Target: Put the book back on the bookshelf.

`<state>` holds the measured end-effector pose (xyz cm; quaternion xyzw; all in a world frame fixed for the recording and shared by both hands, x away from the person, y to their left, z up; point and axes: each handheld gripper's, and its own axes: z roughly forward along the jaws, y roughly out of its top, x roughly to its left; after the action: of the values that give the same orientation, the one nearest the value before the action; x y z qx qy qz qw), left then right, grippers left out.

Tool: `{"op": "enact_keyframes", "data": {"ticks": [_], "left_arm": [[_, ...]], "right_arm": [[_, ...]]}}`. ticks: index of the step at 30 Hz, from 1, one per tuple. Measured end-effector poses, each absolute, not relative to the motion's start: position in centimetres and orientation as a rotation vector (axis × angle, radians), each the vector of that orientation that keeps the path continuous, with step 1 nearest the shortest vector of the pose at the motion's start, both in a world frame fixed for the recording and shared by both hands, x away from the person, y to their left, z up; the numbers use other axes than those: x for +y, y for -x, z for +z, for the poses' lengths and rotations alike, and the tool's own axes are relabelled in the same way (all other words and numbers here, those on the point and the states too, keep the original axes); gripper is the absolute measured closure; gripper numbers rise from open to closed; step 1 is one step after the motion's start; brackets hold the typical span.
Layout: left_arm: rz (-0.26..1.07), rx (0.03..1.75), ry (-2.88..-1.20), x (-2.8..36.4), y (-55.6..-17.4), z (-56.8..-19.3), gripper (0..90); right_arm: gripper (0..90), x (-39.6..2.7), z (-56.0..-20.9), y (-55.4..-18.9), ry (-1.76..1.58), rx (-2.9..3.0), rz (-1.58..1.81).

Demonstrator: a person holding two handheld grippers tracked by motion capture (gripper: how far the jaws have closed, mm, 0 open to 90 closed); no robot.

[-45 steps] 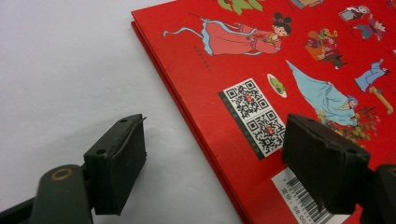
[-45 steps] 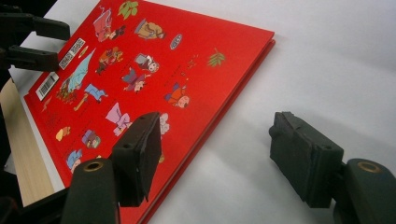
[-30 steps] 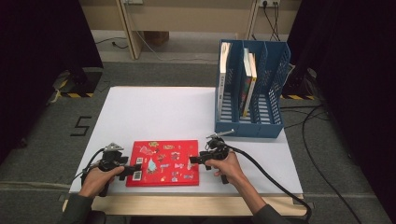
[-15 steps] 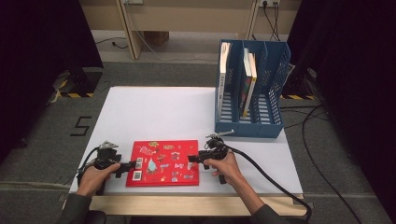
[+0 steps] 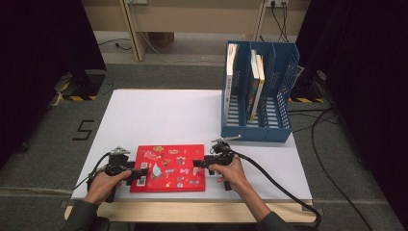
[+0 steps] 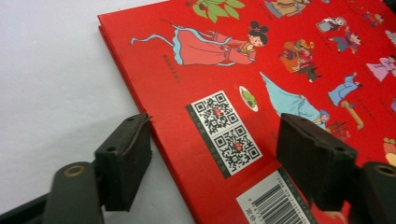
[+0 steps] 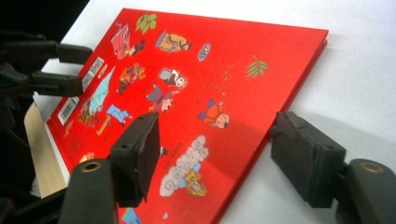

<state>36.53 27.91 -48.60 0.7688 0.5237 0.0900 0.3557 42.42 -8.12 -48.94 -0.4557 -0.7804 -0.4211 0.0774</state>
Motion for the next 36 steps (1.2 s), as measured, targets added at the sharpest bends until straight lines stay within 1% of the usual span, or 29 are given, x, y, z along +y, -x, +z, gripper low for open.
{"op": "enact_keyframes", "data": {"ticks": [7,10,15,18,20,24,27,28,31,36], "left_arm": [[0.153,1.313,-1.976,27.16,-36.32,-48.61,29.5],[0.162,1.308,-1.986,27.07,-36.30,-48.60,29.6],[0.150,1.303,-1.983,27.24,-36.35,-48.63,30.3],[0.138,1.298,-1.979,27.41,-36.40,-48.67,31.0],[0.130,1.293,-1.978,27.48,-36.41,-48.68,31.2],[0.127,1.288,-1.974,27.55,-36.42,-48.72,31.3],[0.128,1.287,-1.981,27.49,-36.42,-48.69,31.3],[0.131,1.287,-1.980,27.43,-36.41,-48.70,30.2],[0.140,1.287,-1.987,27.32,-36.38,-48.70,29.9],[0.148,1.284,-1.994,27.25,-36.38,-48.70,30.4]], "right_arm": [[27.0,-8.41,-48.60,-42.59,1.460,-2.346,-1.244],[28.8,-8.47,-48.54,-42.65,1.501,-2.329,-1.237],[28.7,-8.33,-48.55,-42.48,1.546,-2.296,-1.248],[31.9,-8.42,-48.57,-42.57,1.550,-2.297,-1.255],[37.1,-8.49,-48.64,-42.74,1.555,-2.324,-1.260],[40.1,-8.61,-48.82,-43.08,1.573,-2.318,-1.287],[39.2,-8.63,-48.85,-43.15,1.575,-2.308,-1.288],[36.7,-8.56,-48.86,-43.16,1.586,-2.281,-1.289],[34.3,-8.38,-48.84,-43.06,1.622,-2.240,-1.297],[32.4,-8.59,-48.57,-43.22,1.635,-2.171,-1.312]]}}
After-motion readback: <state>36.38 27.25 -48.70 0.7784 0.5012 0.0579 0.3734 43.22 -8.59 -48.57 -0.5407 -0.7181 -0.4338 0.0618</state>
